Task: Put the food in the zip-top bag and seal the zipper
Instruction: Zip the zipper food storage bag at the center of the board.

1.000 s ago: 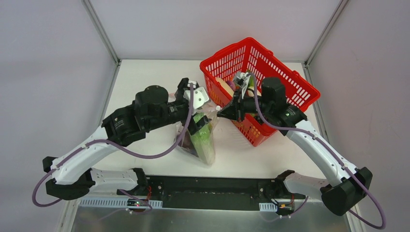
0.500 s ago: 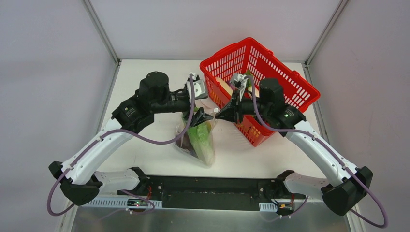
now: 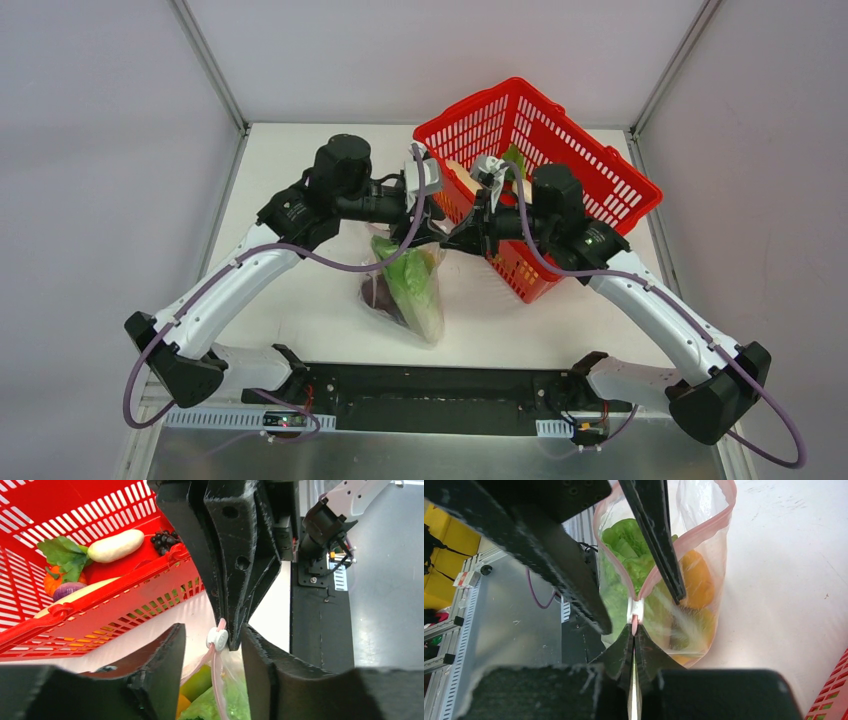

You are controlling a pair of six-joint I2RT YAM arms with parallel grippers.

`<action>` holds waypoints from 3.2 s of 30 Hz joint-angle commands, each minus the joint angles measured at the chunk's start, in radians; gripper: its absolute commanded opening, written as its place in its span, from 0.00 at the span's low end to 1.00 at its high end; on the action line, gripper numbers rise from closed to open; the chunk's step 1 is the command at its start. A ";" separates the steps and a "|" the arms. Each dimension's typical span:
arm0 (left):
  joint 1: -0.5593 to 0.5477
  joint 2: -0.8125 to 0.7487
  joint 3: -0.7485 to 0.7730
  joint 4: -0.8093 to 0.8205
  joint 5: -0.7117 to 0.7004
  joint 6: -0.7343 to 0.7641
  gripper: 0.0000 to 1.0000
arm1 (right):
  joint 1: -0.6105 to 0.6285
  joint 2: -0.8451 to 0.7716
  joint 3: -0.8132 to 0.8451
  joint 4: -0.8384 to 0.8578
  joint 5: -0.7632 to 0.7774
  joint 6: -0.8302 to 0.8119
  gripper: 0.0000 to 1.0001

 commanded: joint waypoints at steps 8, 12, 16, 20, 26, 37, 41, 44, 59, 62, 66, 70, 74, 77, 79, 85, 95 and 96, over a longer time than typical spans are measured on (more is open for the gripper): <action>0.019 0.050 0.084 -0.105 0.087 0.027 0.19 | 0.005 -0.030 0.020 0.059 0.001 -0.032 0.00; 0.022 0.043 0.081 -0.090 0.085 0.016 0.12 | 0.005 -0.026 0.017 0.050 0.013 -0.037 0.00; 0.024 0.049 0.109 -0.147 0.078 0.034 0.03 | 0.004 -0.034 0.008 0.050 0.040 -0.044 0.00; 0.027 0.047 0.122 -0.186 0.055 0.041 0.00 | 0.005 -0.036 0.000 0.053 0.066 -0.033 0.00; 0.027 0.008 0.115 -0.222 0.031 0.048 0.00 | 0.004 -0.033 -0.014 0.078 0.114 -0.004 0.00; 0.028 -0.085 0.071 -0.285 -0.082 0.081 0.00 | 0.003 -0.041 -0.036 0.118 0.155 0.019 0.00; 0.030 -0.110 0.059 -0.302 -0.122 0.084 0.00 | 0.000 -0.058 -0.041 0.102 0.177 0.010 0.00; 0.030 -0.129 0.047 -0.297 -0.134 0.071 0.00 | -0.006 -0.072 -0.050 0.099 0.186 0.006 0.00; 0.031 -0.253 -0.027 -0.266 -0.195 0.030 0.00 | -0.038 -0.068 -0.063 0.067 0.203 0.004 0.00; 0.031 -0.239 -0.028 -0.238 -0.158 0.017 0.00 | -0.039 -0.073 -0.066 0.084 0.120 -0.002 0.00; 0.031 -0.177 0.015 -0.234 -0.072 0.003 0.00 | -0.040 -0.082 -0.043 0.108 0.003 -0.021 0.13; 0.031 -0.133 0.044 -0.232 -0.019 -0.004 0.00 | -0.039 -0.054 0.024 0.032 -0.084 -0.127 0.54; 0.030 -0.106 0.049 -0.215 0.016 -0.018 0.00 | -0.037 0.002 0.060 -0.023 -0.177 -0.184 0.62; 0.030 -0.091 0.055 -0.207 0.038 -0.029 0.00 | -0.034 0.038 0.068 0.006 -0.214 -0.161 0.63; 0.030 -0.085 0.061 -0.204 0.056 -0.033 0.00 | -0.029 0.062 0.072 0.028 -0.218 -0.151 0.63; 0.028 -0.060 0.082 -0.213 0.064 -0.038 0.00 | -0.002 0.103 0.096 0.081 -0.247 -0.112 0.48; 0.028 -0.044 0.084 -0.234 0.065 -0.031 0.00 | 0.010 0.105 0.062 0.137 -0.223 -0.071 0.08; 0.028 -0.047 0.085 -0.239 0.060 -0.030 0.00 | 0.009 0.097 0.058 0.137 -0.214 -0.073 0.02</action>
